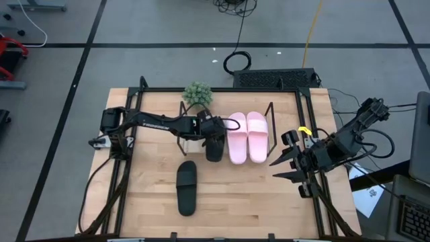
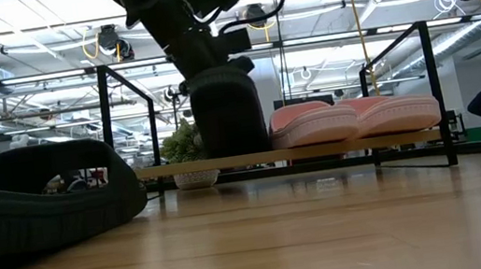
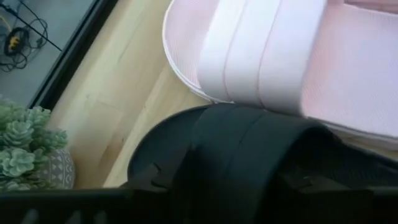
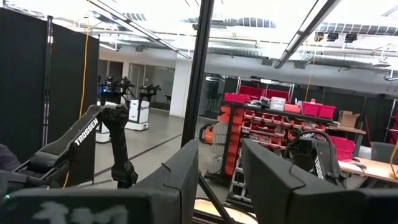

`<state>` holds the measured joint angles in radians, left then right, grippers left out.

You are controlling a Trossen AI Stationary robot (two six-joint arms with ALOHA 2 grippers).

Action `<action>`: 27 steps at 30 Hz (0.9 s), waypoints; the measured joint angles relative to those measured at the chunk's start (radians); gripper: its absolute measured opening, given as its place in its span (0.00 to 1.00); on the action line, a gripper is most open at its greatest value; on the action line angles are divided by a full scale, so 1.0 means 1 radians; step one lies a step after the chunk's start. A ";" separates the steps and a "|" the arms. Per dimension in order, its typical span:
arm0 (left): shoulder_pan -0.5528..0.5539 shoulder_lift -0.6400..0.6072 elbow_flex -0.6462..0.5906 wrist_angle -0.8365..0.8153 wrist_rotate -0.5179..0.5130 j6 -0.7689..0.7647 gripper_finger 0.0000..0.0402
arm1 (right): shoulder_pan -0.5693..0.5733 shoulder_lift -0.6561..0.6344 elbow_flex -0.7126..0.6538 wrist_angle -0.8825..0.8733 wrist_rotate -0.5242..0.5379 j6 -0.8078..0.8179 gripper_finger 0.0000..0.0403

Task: Pick and place slides into the shelf
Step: Put the right black slide on the shelf

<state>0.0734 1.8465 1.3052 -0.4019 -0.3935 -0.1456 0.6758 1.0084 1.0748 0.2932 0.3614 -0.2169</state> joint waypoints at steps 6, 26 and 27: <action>-0.003 0.000 -0.002 -0.005 0.004 -0.009 0.47 | 0.000 0.000 0.000 -0.001 0.000 0.000 0.28; -0.055 0.102 -0.006 0.083 -0.200 0.014 0.50 | 0.000 0.000 0.000 -0.034 -0.001 0.015 0.28; -0.055 0.103 -0.006 0.082 -0.209 0.019 0.50 | 0.000 0.000 0.000 -0.036 -0.001 0.015 0.28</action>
<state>0.0185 1.9491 1.2995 -0.3199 -0.6022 -0.1263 0.6762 1.0080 1.0749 0.2570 0.3607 -0.2021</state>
